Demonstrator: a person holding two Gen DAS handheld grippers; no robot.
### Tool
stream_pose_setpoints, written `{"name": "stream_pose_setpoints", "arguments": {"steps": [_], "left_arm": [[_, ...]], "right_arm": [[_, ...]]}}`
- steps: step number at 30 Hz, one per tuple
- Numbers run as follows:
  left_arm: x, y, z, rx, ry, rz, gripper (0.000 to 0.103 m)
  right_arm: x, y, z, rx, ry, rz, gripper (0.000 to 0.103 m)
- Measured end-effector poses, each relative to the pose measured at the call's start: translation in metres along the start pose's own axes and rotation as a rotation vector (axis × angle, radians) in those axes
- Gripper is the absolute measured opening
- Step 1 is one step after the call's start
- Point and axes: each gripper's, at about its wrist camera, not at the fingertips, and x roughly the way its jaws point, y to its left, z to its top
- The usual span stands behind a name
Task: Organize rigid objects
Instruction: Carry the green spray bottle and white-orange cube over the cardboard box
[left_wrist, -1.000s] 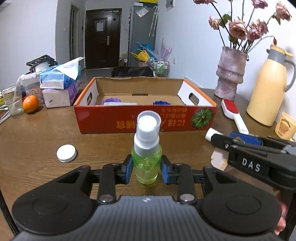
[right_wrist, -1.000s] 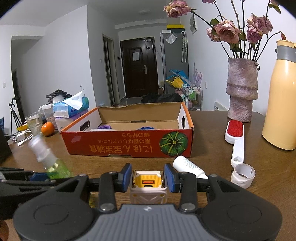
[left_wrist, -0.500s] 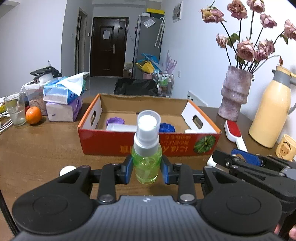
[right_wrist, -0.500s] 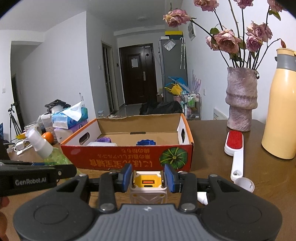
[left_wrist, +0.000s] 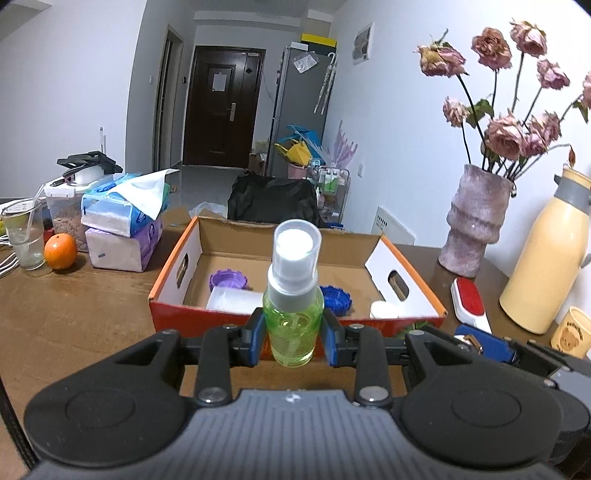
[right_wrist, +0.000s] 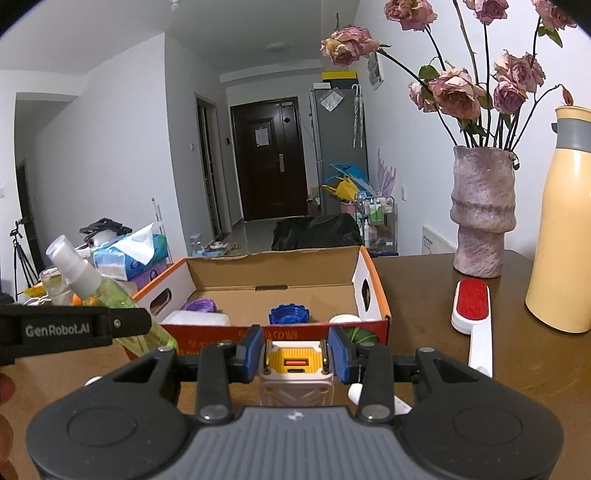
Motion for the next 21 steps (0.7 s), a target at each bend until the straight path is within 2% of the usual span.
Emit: {"name": "stream_pose_setpoints", "arguments": {"steps": [21], "left_arm": [[0.05, 0.003, 0.035, -0.034, -0.036, 0.0, 0.032]], "right_arm": [[0.05, 0.0, 0.029, 0.031, -0.053, -0.01, 0.038]]}}
